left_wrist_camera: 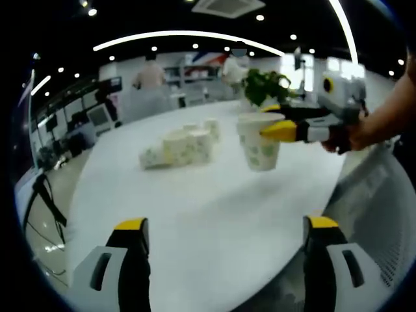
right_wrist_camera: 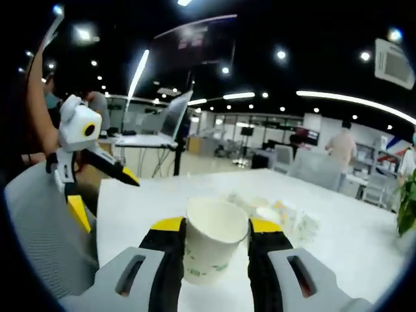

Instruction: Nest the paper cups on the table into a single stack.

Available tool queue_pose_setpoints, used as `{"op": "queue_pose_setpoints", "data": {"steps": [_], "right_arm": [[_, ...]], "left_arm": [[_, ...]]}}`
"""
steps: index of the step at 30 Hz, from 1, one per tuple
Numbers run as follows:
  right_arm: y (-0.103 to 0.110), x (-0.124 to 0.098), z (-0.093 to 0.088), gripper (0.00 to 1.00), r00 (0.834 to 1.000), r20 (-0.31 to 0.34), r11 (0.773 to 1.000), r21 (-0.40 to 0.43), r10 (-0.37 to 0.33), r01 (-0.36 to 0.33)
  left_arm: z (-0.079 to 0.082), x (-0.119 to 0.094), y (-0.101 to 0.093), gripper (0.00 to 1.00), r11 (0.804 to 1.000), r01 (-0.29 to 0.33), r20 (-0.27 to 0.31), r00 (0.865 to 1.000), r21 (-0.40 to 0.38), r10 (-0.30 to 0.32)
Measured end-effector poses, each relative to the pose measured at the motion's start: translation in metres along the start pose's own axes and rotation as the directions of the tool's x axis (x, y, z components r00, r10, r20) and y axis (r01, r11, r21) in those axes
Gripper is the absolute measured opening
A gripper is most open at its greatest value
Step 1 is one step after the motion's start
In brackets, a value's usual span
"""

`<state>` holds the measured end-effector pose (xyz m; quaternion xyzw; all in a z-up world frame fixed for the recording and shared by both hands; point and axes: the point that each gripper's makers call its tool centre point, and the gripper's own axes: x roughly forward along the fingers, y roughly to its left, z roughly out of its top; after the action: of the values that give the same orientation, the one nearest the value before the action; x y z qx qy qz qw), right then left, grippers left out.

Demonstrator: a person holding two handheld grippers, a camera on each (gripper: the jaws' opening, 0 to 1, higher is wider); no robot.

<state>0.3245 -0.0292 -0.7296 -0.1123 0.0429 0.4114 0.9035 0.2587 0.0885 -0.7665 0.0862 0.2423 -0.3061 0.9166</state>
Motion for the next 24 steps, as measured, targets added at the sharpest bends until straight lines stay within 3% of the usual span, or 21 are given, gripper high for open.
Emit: {"op": "queue_pose_setpoints", "data": {"steps": [10,24], "right_arm": [[0.009,0.009,-0.019,0.34,0.999,-0.043,0.997,0.074,0.008,-0.004],[0.026,0.025,-0.044,0.35,0.994,-0.105,0.998,0.056,0.035,-0.029]], "left_arm": [[0.001,-0.001,0.001,0.97,1.0,-0.005,0.007,1.0,0.0,0.005],[-0.002,-0.001,0.001,0.96,1.0,-0.004,0.003,1.0,0.002,0.004]]}}
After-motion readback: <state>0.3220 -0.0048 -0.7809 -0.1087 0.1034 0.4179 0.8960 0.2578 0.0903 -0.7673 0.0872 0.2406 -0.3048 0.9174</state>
